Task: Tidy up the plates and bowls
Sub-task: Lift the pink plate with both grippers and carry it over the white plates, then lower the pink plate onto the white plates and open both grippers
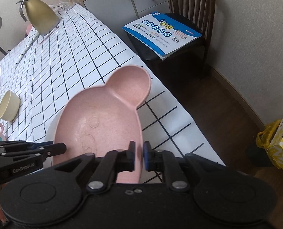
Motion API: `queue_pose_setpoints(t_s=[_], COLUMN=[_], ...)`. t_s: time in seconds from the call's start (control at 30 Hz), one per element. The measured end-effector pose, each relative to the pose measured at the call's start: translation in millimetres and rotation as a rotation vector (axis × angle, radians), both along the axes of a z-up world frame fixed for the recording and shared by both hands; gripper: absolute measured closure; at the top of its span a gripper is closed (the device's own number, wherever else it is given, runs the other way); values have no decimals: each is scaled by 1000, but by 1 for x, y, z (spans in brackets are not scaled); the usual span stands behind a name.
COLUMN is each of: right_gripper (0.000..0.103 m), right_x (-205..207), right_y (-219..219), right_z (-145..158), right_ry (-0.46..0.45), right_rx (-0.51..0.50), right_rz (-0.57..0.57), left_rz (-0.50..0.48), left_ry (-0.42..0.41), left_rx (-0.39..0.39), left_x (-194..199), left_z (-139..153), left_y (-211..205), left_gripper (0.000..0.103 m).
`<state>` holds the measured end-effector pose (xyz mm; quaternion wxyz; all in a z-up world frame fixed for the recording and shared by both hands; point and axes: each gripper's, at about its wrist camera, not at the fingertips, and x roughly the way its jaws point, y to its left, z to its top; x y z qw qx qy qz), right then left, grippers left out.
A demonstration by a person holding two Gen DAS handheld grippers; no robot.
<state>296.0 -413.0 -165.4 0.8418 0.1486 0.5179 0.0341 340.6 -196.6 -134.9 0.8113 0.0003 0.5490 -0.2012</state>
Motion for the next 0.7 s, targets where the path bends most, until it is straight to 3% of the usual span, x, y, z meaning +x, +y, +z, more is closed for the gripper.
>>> queue_pose_setpoints(t_s=[0.7], right_gripper=[60], right_x=[-26], right_y=[26], right_z=[36], right_ry=[-102], right_rx=[-46], right_rz=[57], left_rz=[37], left_ry=[-99], left_rx=[-32], left_x=[-37], left_z=[39], left_y=[36], left_gripper=[88])
